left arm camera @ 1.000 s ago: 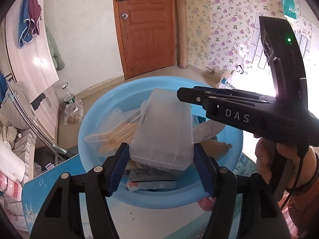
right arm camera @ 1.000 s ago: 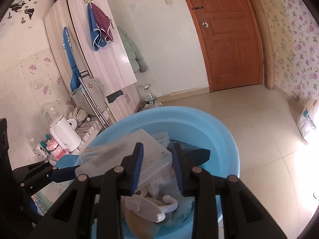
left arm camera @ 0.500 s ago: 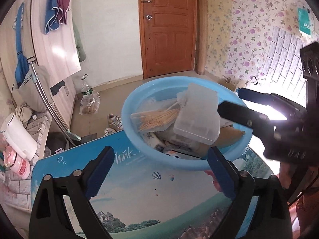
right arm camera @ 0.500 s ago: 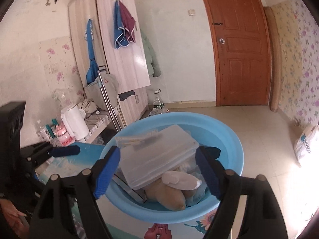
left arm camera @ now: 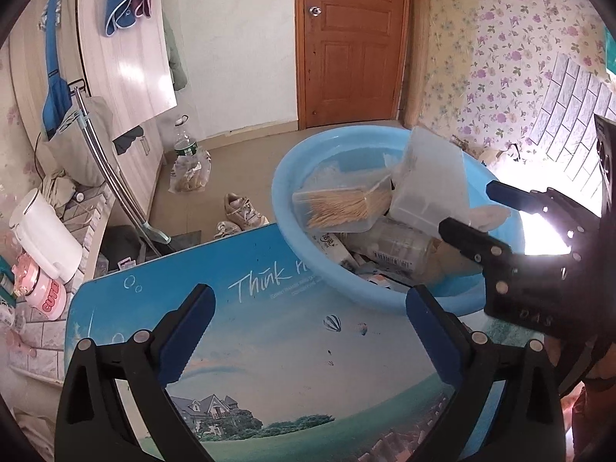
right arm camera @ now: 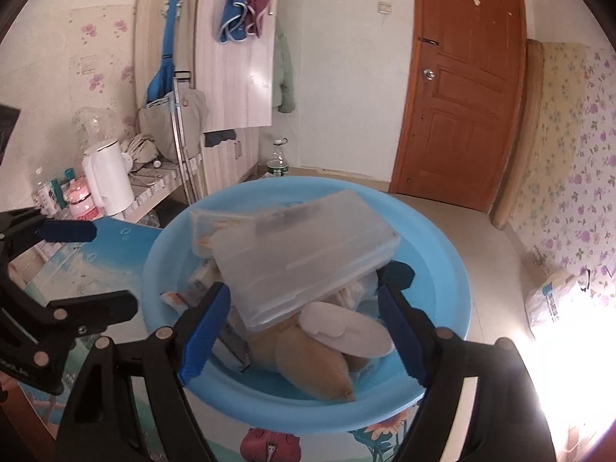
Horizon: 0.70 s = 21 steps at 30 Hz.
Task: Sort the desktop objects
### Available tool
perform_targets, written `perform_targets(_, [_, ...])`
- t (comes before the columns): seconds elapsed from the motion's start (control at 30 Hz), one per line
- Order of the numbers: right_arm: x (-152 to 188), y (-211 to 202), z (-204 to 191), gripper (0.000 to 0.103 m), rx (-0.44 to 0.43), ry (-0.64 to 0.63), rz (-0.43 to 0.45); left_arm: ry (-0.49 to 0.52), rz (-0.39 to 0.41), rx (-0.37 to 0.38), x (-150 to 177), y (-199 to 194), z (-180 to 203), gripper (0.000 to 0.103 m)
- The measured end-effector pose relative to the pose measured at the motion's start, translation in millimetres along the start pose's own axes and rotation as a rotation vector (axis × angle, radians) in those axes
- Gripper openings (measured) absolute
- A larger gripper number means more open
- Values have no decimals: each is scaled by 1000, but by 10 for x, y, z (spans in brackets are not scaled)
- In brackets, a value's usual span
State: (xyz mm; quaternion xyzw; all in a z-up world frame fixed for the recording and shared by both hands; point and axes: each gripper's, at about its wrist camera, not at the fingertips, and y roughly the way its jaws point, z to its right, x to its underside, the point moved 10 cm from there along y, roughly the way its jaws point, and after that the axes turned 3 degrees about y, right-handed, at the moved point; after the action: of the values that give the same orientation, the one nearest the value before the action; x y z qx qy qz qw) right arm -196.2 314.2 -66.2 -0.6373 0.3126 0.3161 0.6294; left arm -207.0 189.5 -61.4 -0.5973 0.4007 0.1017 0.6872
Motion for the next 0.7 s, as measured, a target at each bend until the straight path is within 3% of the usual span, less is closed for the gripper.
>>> perform_targets(0.1, [37,147,158,79,-38,115,-58,-25,-33,0,30,80,-46,100])
perform_targets(0.2, [37,187,146,79,-35,94,-58,-51,-37,-5,40,100,-74,101])
perform_targets(0.4, [7,61,95,81,-52,125,-41,-10,-25,-121,-41,19,-154,101])
perform_targets(0.53, [-102,-136,9,81,-52,117,-12,-31,4,-104,-71,-131,-170,101])
perform_targets(0.7, [-137,-294,-164,88,-63,119,-51,-104,-7,-91,-24,-342,-279,101])
